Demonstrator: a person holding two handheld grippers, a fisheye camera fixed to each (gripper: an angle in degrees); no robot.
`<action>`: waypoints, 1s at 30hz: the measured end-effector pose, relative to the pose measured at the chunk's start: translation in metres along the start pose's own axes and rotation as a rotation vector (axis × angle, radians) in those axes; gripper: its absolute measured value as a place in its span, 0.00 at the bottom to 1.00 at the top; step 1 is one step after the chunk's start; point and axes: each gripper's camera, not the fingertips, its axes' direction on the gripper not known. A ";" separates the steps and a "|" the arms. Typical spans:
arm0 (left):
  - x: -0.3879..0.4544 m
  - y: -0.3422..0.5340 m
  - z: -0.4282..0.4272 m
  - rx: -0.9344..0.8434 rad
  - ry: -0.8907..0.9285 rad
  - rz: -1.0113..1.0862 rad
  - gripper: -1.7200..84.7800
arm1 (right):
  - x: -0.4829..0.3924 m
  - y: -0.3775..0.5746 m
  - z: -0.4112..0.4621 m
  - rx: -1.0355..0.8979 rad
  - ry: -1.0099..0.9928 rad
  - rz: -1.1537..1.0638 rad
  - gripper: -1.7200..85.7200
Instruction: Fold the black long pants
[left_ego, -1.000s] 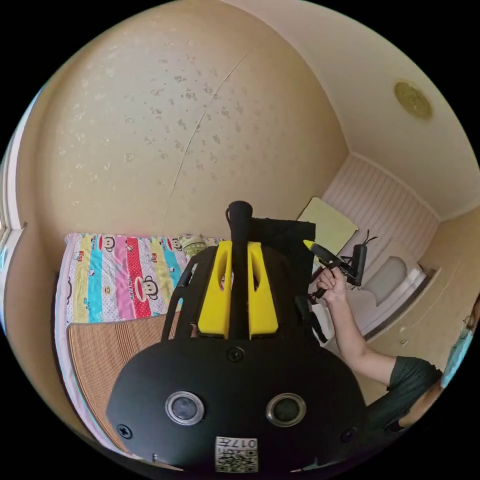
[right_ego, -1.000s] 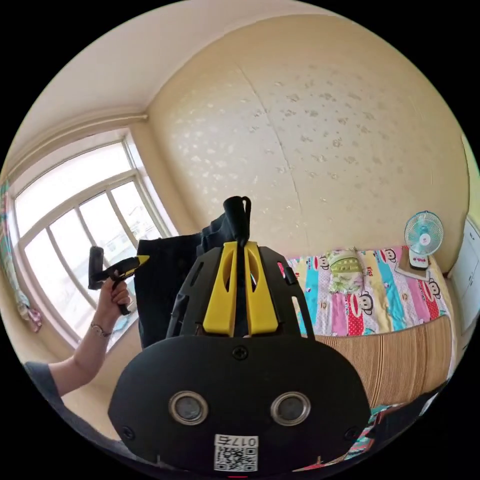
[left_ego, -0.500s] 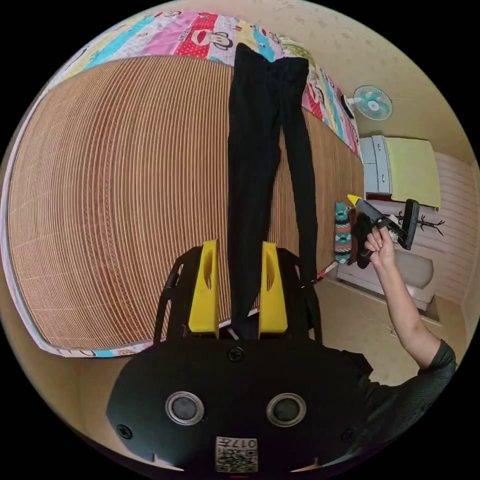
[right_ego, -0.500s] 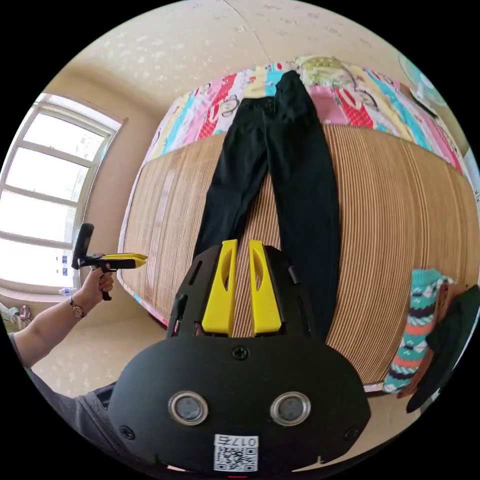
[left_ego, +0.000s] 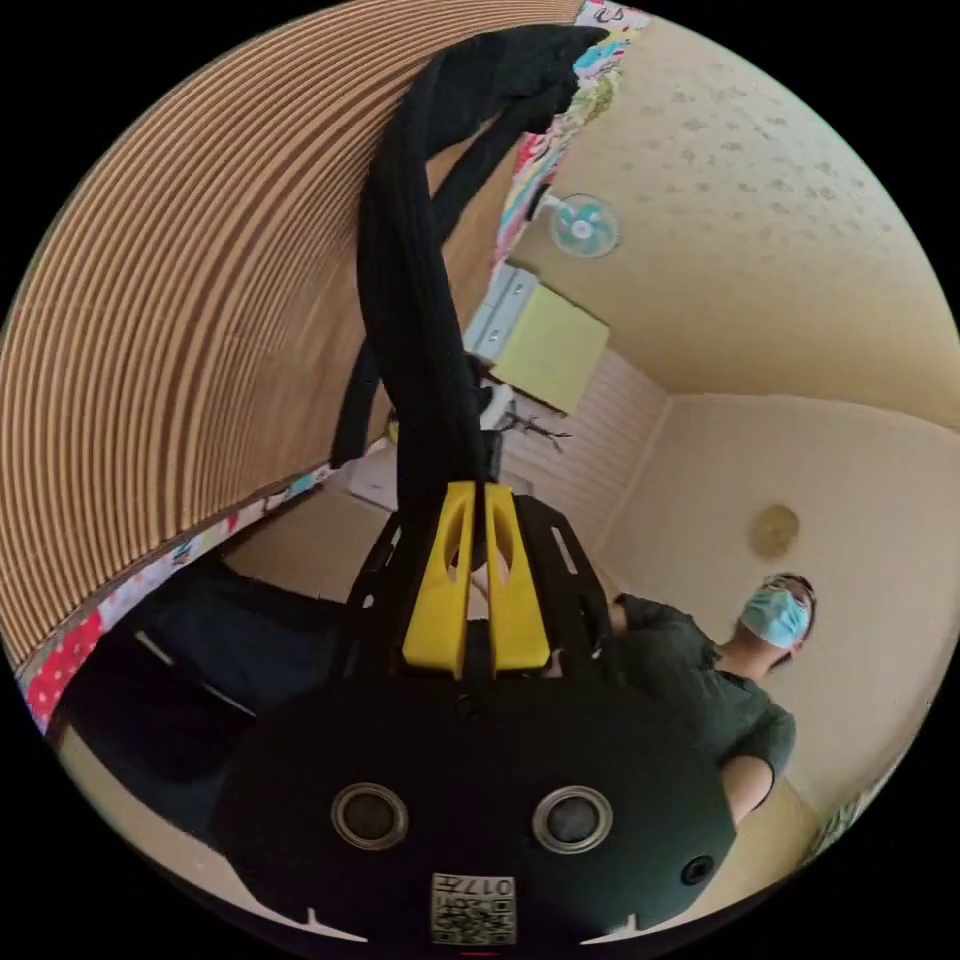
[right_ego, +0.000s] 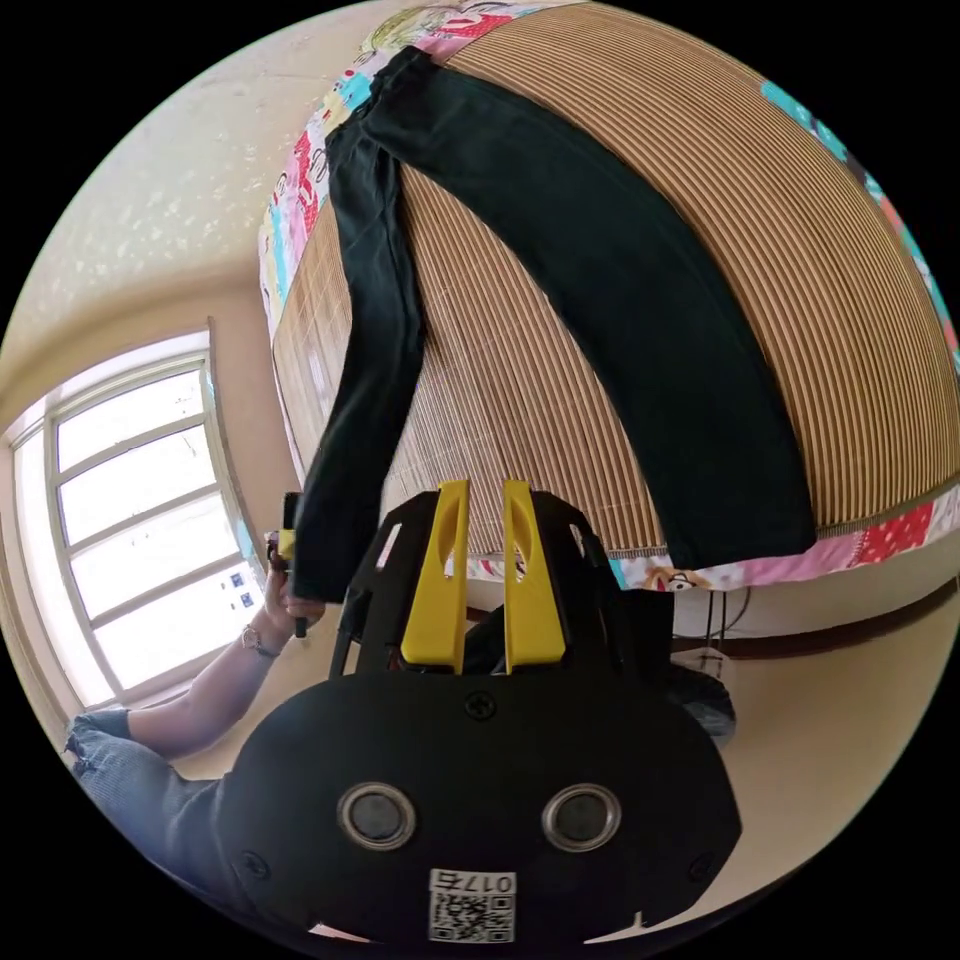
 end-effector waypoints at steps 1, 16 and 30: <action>0.007 0.011 -0.003 0.000 -0.053 0.041 0.01 | 0.005 0.006 -0.003 0.010 -0.017 0.010 0.07; -0.058 0.055 0.077 -0.262 -1.352 -0.448 0.02 | 0.087 0.038 -0.040 0.063 0.148 0.145 0.10; -0.035 0.141 0.045 -0.085 -1.096 -0.444 0.06 | 0.157 0.014 -0.013 0.028 0.485 0.140 0.12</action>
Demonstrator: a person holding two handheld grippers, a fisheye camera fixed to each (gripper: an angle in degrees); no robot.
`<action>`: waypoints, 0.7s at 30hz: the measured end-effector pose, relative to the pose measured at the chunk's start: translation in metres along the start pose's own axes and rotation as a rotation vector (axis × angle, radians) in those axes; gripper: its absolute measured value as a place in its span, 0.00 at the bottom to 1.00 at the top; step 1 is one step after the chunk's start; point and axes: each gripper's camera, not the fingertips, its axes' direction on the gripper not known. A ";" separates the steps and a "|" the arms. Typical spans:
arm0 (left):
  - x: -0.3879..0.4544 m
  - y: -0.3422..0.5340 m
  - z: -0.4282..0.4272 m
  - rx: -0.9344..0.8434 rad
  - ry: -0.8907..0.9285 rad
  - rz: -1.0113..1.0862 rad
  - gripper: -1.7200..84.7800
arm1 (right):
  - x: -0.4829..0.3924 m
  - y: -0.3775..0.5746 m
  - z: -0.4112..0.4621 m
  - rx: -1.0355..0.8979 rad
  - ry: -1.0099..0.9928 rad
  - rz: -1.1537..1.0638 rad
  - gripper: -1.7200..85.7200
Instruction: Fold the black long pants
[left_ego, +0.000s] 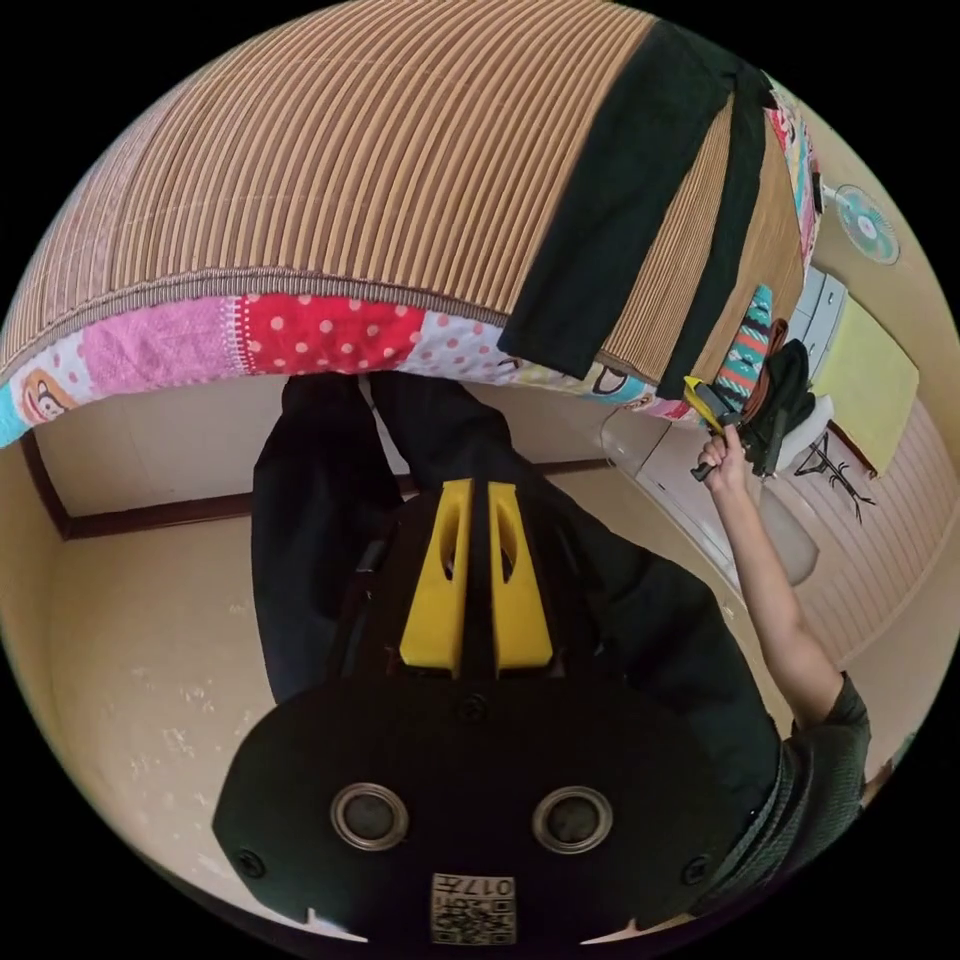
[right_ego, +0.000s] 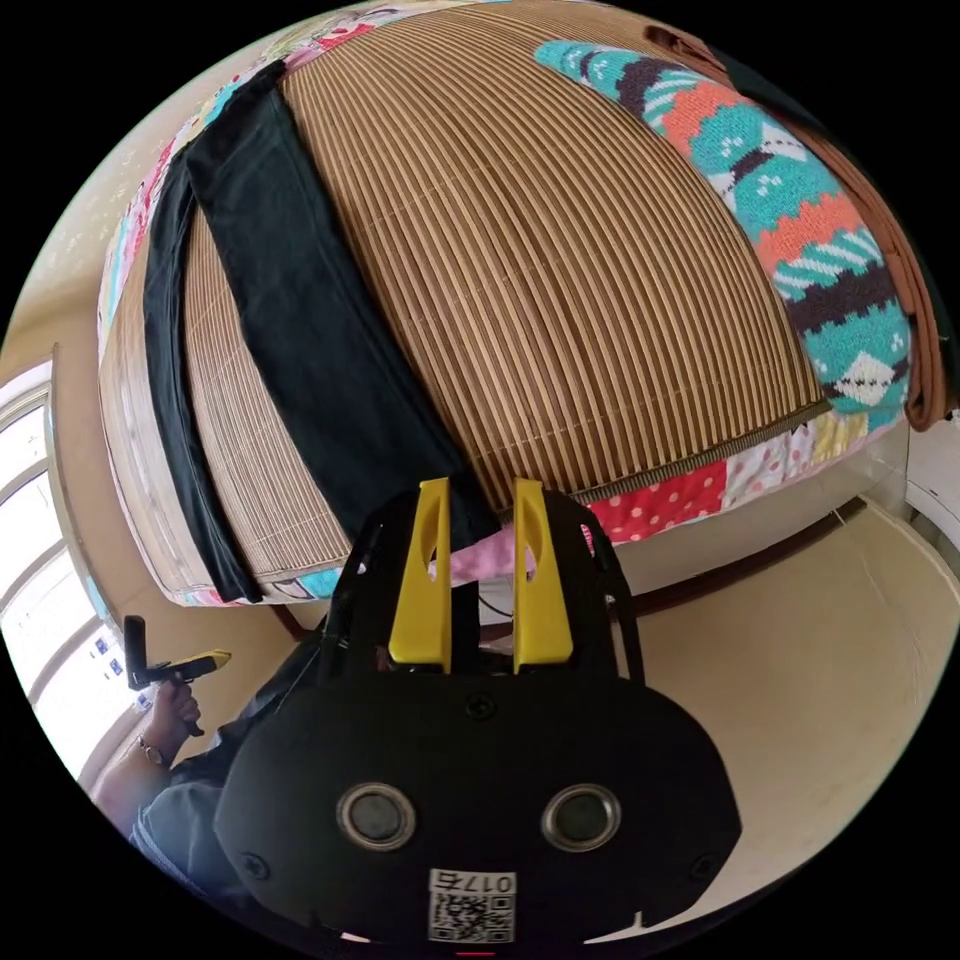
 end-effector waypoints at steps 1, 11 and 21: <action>0.009 -0.002 0.000 -0.003 0.000 0.030 0.07 | 0.001 0.004 0.001 0.007 0.002 -0.005 0.10; 0.185 -0.029 -0.005 0.075 0.034 0.399 0.14 | -0.025 0.090 -0.056 0.175 -0.410 -0.209 0.05; 0.295 -0.044 0.056 0.023 -0.376 0.549 0.12 | -0.091 0.106 -0.043 -0.008 -0.534 -0.414 0.05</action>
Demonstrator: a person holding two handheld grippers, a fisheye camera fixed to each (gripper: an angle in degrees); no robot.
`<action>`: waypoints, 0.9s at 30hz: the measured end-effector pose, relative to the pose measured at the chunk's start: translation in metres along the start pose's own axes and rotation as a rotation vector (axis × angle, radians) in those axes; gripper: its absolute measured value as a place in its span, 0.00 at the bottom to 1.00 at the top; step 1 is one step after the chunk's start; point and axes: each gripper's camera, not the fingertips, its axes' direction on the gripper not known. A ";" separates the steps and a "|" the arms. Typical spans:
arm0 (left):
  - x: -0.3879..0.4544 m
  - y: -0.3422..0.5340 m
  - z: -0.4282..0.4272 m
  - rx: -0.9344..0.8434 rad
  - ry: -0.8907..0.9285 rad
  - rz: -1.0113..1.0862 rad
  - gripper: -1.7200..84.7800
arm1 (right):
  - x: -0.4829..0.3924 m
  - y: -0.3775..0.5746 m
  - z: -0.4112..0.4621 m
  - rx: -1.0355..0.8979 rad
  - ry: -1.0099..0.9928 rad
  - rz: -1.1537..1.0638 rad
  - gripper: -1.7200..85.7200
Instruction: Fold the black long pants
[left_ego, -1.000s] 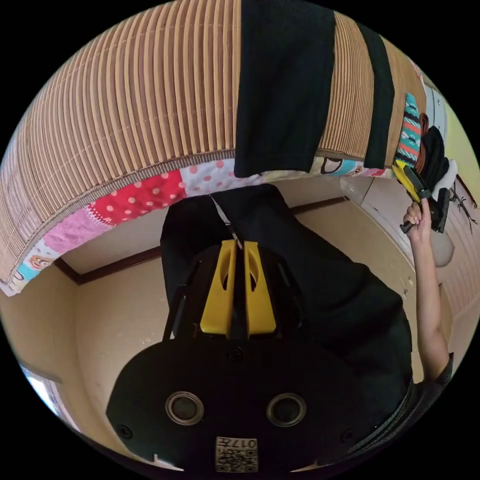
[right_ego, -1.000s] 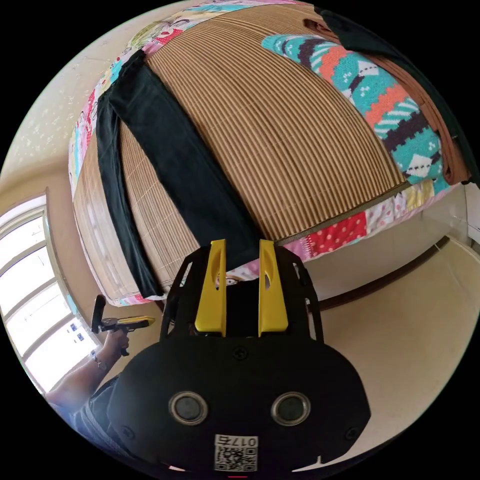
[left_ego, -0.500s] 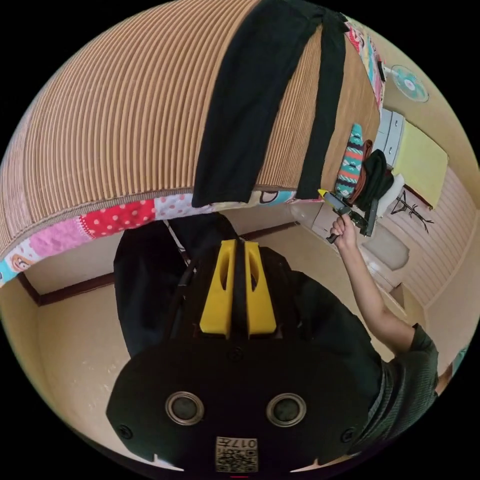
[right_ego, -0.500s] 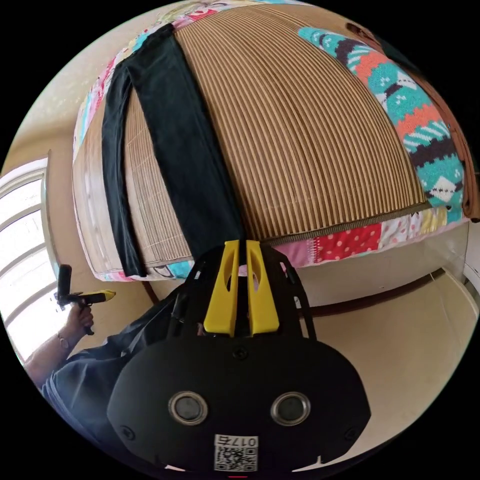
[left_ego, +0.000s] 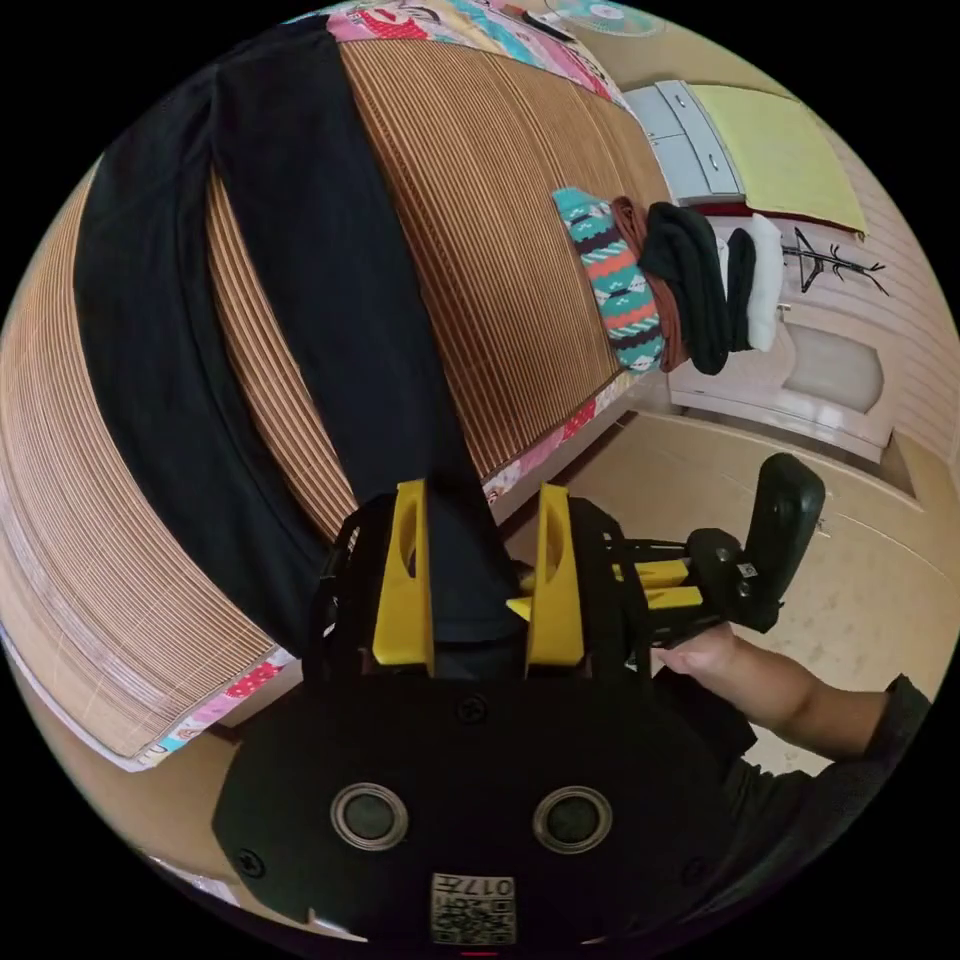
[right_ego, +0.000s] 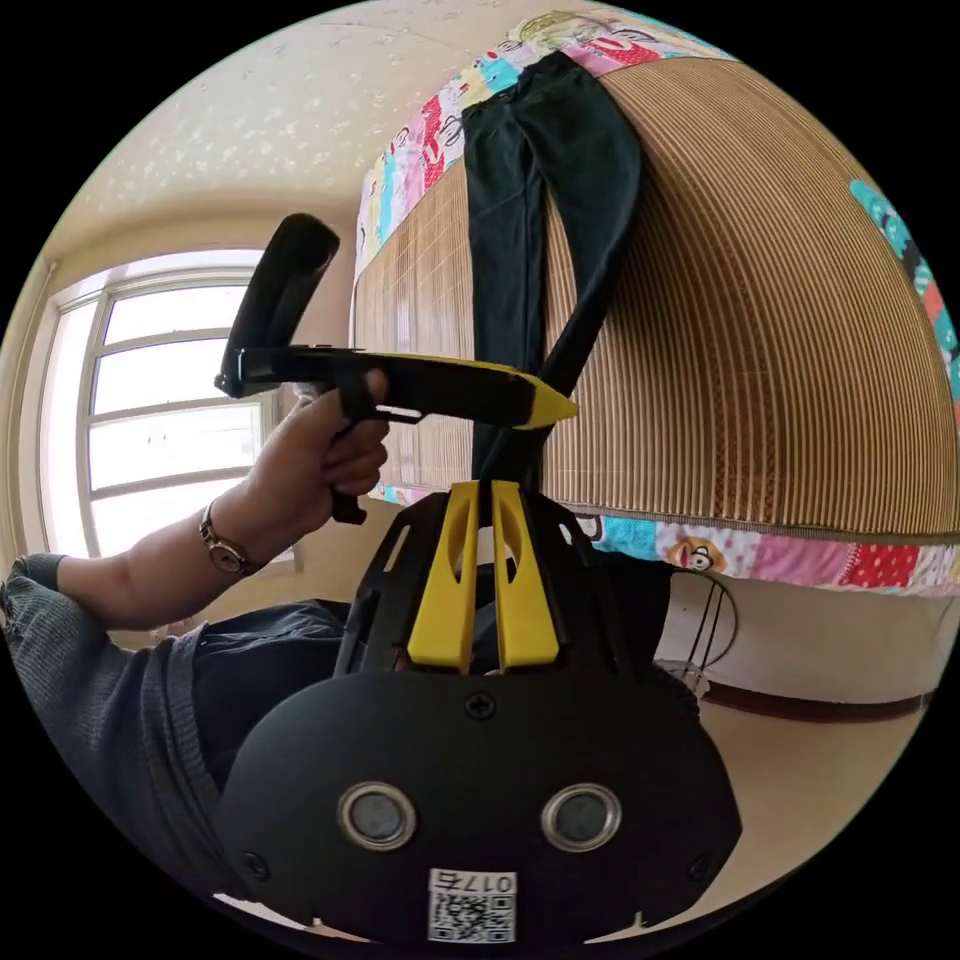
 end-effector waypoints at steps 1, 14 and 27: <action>0.001 0.004 0.006 0.004 -0.047 0.003 0.09 | -0.002 -0.006 0.004 -0.031 -0.024 -0.023 0.06; -0.084 0.090 0.049 0.249 0.381 -0.062 0.06 | 0.157 -0.236 -0.087 0.100 0.041 0.059 0.12; -0.156 0.163 0.111 0.493 0.598 -0.066 0.06 | 0.181 -0.471 -0.032 0.603 -0.100 0.222 0.15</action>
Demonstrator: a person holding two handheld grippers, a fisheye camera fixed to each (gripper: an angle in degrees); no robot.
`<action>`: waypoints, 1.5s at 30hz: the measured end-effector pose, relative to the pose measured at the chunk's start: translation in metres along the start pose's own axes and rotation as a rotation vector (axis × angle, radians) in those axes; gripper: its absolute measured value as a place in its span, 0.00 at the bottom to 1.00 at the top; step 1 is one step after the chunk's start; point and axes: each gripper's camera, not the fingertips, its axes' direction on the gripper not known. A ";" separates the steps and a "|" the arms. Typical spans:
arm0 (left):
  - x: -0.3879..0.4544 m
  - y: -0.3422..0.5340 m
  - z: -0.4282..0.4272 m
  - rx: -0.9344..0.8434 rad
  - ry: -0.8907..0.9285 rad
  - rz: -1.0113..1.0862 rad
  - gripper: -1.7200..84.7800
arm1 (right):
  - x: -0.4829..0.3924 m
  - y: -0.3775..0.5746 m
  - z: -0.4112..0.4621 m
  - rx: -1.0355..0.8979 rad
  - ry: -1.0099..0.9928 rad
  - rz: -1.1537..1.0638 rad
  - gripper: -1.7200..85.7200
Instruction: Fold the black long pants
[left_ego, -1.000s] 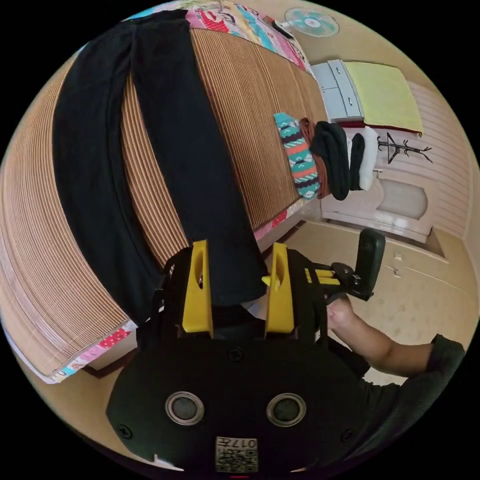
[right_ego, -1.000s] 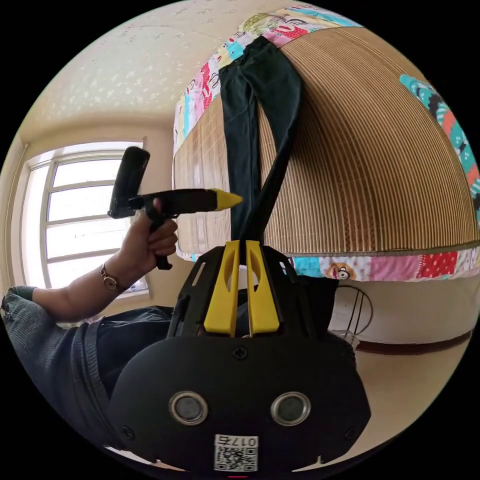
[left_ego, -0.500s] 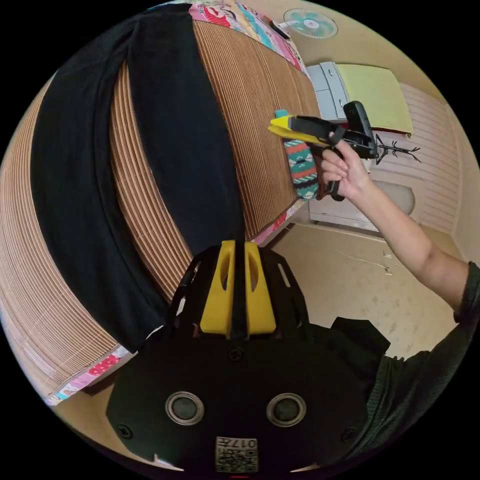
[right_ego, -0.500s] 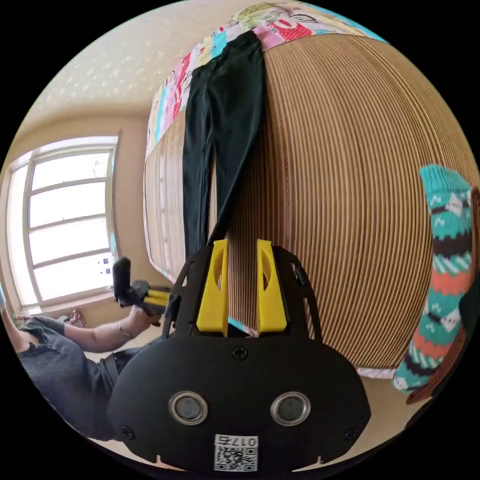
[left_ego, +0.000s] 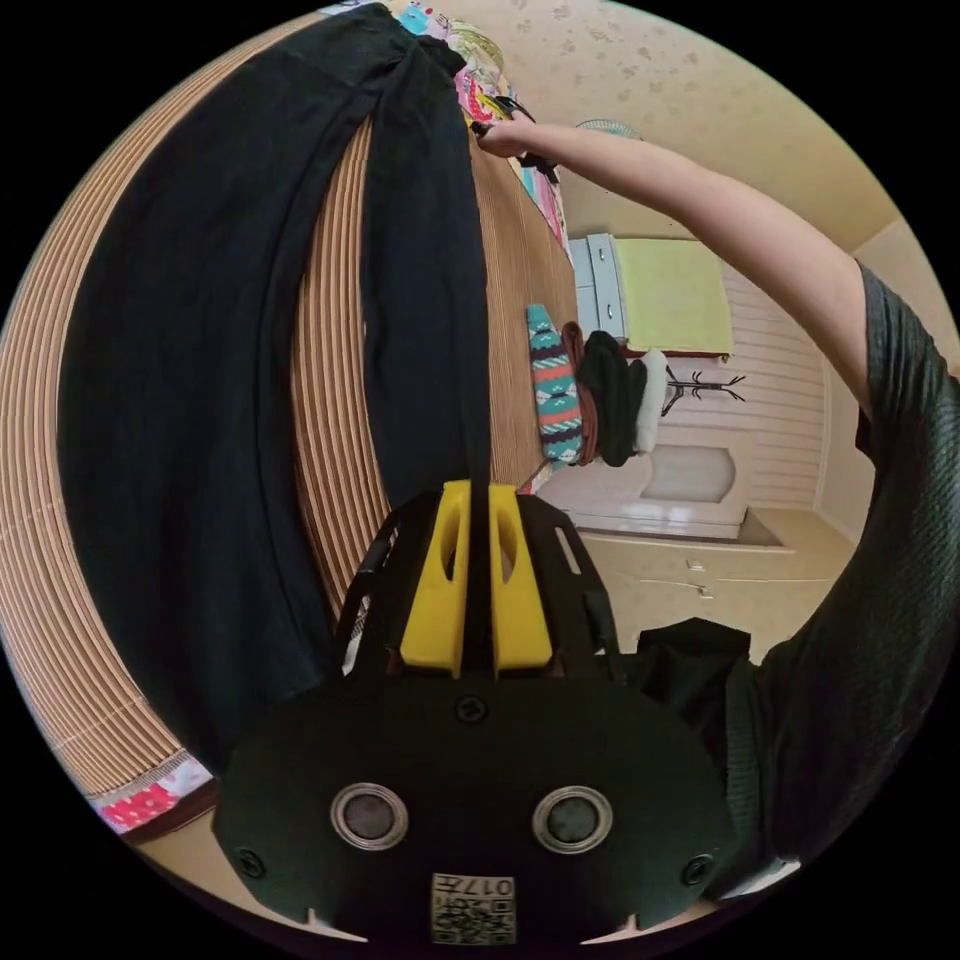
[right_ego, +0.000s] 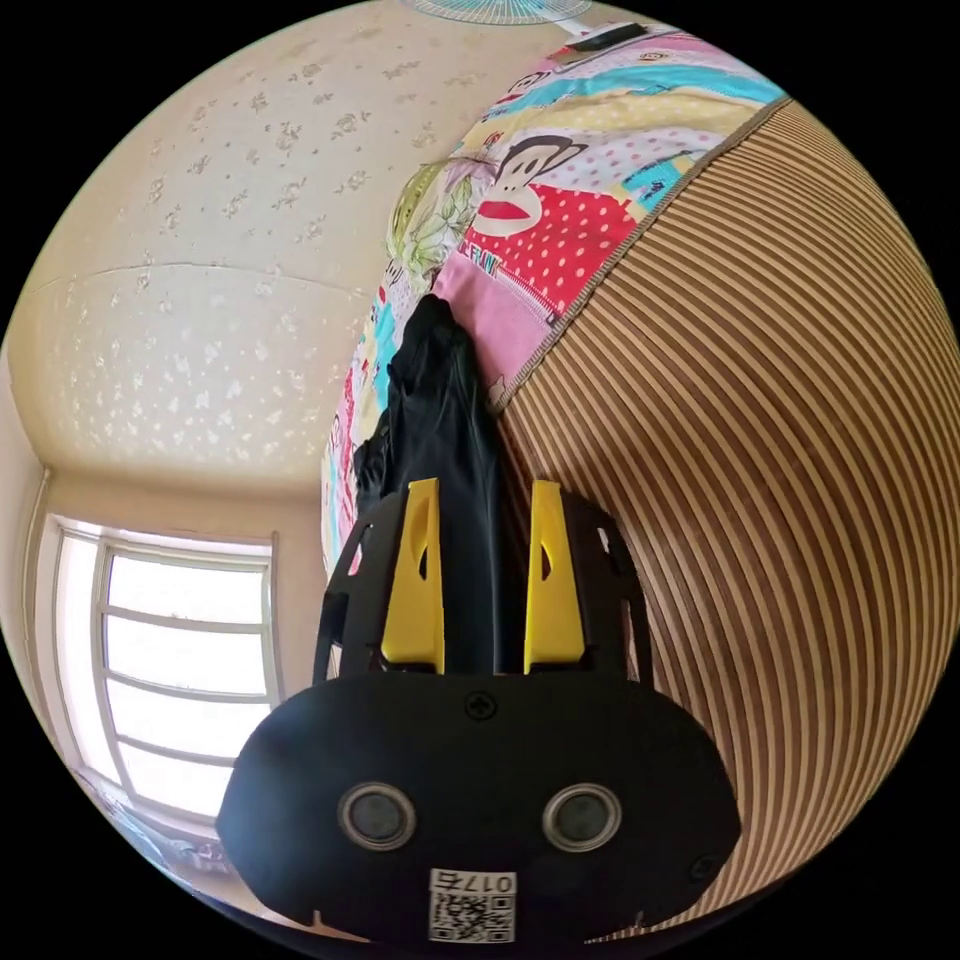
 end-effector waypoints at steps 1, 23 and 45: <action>-0.006 0.005 -0.002 0.022 0.021 -0.011 0.06 | 0.000 -0.004 0.008 0.030 -0.015 0.008 0.15; -0.042 0.090 -0.059 0.462 0.478 -0.167 0.02 | -0.261 0.032 0.128 -0.187 0.391 -0.566 0.04; -0.059 0.034 -0.129 0.107 -0.253 -0.302 0.01 | -0.185 0.269 0.116 -0.785 0.158 -0.691 0.11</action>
